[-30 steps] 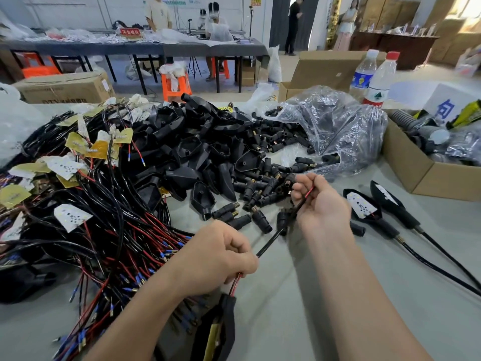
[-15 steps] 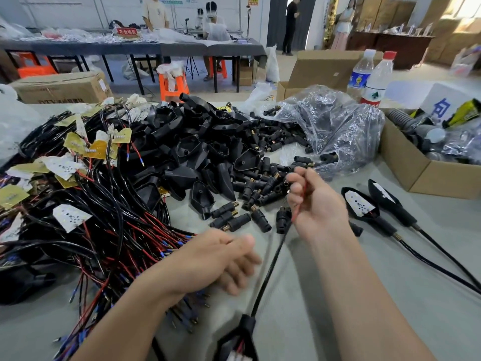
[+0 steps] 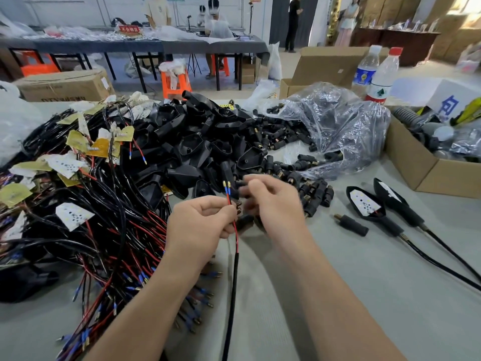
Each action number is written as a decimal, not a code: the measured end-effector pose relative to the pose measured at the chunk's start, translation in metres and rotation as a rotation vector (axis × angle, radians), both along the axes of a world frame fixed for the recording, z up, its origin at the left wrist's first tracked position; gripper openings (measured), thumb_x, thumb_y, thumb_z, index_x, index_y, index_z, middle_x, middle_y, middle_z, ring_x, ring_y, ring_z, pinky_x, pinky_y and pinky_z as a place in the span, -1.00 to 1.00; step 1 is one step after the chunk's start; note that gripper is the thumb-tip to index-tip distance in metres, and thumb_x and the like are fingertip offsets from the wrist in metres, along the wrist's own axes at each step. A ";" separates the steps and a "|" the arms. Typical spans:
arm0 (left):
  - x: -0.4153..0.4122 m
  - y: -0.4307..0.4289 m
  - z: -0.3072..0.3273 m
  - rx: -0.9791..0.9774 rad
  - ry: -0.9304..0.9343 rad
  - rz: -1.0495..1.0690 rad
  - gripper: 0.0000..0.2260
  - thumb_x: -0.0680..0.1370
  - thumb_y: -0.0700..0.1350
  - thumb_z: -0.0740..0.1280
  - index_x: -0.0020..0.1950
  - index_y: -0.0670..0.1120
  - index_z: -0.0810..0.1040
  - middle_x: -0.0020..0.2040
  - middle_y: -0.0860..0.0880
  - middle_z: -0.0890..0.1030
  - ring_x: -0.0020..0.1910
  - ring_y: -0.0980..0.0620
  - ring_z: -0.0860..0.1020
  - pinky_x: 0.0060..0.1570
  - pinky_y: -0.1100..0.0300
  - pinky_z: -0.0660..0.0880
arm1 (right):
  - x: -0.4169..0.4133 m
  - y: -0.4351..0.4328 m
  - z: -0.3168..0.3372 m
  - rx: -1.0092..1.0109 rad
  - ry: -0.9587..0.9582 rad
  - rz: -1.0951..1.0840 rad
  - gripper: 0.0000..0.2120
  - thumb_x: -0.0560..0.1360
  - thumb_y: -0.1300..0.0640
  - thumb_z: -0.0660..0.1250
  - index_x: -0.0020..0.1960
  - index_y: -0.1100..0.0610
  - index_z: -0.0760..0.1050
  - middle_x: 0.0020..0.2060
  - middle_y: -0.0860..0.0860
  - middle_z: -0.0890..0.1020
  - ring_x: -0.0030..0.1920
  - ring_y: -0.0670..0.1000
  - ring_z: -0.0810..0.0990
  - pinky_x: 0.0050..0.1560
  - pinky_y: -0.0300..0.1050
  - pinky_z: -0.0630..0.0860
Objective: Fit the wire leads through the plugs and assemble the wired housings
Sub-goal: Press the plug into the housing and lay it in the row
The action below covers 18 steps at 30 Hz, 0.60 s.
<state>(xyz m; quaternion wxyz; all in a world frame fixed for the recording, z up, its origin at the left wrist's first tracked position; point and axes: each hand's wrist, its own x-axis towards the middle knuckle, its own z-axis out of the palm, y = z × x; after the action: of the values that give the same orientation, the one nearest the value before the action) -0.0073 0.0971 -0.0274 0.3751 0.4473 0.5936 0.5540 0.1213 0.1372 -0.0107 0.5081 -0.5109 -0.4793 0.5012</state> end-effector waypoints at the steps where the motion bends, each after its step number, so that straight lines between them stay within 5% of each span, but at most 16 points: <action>1: 0.000 -0.001 -0.001 0.013 0.054 0.028 -0.73 0.51 -0.23 0.50 -0.22 0.15 0.75 -0.35 -0.03 0.71 -0.41 0.11 0.64 -0.39 0.32 0.53 | 0.009 0.004 -0.002 0.077 -0.243 -0.096 -0.83 0.56 0.15 0.32 -0.06 -0.02 0.69 -0.22 -0.07 0.73 -0.22 -0.08 0.63 -0.14 -0.17 0.55; 5: 0.003 -0.004 -0.005 0.033 0.213 0.095 -0.73 0.50 -0.17 0.52 -0.27 0.22 0.70 -0.37 0.10 0.70 -0.38 0.13 0.67 -0.30 0.20 0.66 | 0.022 0.005 -0.013 0.127 -0.914 -0.028 -0.85 0.49 0.09 0.38 0.06 -0.03 0.60 -0.10 -0.03 0.70 0.03 0.08 0.60 -0.01 -0.11 0.48; 8: 0.002 -0.006 -0.005 0.044 0.239 0.089 -0.73 0.50 -0.18 0.53 -0.19 0.23 0.69 -0.36 0.14 0.70 -0.35 0.17 0.69 -0.27 0.32 0.63 | 0.014 0.002 -0.021 0.186 -1.112 0.054 -0.75 0.45 0.24 0.35 0.09 0.02 0.53 -0.07 0.06 0.65 0.05 0.17 0.58 -0.07 -0.06 0.42; 13: 0.001 -0.008 -0.005 0.039 0.296 0.072 -0.79 0.47 -0.13 0.57 -0.23 0.20 0.70 -0.34 0.21 0.69 -0.32 0.26 0.68 -0.22 0.37 0.60 | 0.017 0.006 -0.017 0.306 -0.631 -0.068 -0.67 0.46 0.35 0.33 0.05 -0.03 0.61 -0.06 -0.07 0.63 -0.06 -0.02 0.56 0.02 -0.14 0.46; 18: 0.005 -0.010 -0.005 0.095 0.453 0.108 -0.73 0.46 -0.11 0.56 -0.30 0.25 0.64 -0.36 0.35 0.63 -0.30 0.37 0.62 -0.27 0.55 0.44 | 0.012 0.012 -0.006 0.104 0.199 -0.067 -0.78 0.51 0.42 0.36 -0.06 0.11 0.60 -0.37 -0.04 0.58 -0.39 -0.03 0.48 -0.36 -0.15 0.46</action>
<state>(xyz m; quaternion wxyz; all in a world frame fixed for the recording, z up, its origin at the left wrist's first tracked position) -0.0023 0.0870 -0.0328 0.1806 0.5448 0.6589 0.4862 0.1331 0.1492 -0.0169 0.5954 -0.4474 -0.4345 0.5065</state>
